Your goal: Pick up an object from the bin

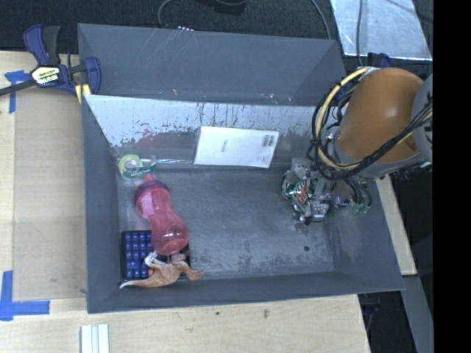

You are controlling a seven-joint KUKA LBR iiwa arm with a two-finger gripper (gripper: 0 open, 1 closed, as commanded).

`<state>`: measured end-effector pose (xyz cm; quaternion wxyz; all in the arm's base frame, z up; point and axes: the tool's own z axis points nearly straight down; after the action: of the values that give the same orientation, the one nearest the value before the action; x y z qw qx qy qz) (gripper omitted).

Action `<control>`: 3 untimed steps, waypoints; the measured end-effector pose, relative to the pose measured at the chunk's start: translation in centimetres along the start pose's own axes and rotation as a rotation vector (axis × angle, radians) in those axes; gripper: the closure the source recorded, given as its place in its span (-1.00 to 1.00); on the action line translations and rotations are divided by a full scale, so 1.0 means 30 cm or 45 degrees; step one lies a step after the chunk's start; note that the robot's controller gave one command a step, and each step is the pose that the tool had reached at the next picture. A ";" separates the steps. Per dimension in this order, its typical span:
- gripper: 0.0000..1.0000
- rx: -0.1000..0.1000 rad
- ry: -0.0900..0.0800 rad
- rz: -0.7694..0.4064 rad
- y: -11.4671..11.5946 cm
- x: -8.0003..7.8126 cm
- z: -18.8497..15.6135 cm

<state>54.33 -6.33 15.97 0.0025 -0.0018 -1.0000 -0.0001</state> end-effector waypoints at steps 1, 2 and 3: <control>-1.00 0.001 -0.011 -0.003 0.001 -0.006 -0.016; -1.00 0.003 -0.015 -0.138 -0.125 -0.092 0.145; -1.00 0.004 -0.042 -0.145 -0.295 -0.155 0.273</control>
Offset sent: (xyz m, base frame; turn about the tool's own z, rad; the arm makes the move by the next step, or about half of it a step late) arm 0.0447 -0.0697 -0.0897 -0.1932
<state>58.91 -15.18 7.77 -0.0140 0.0549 -0.9984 0.0015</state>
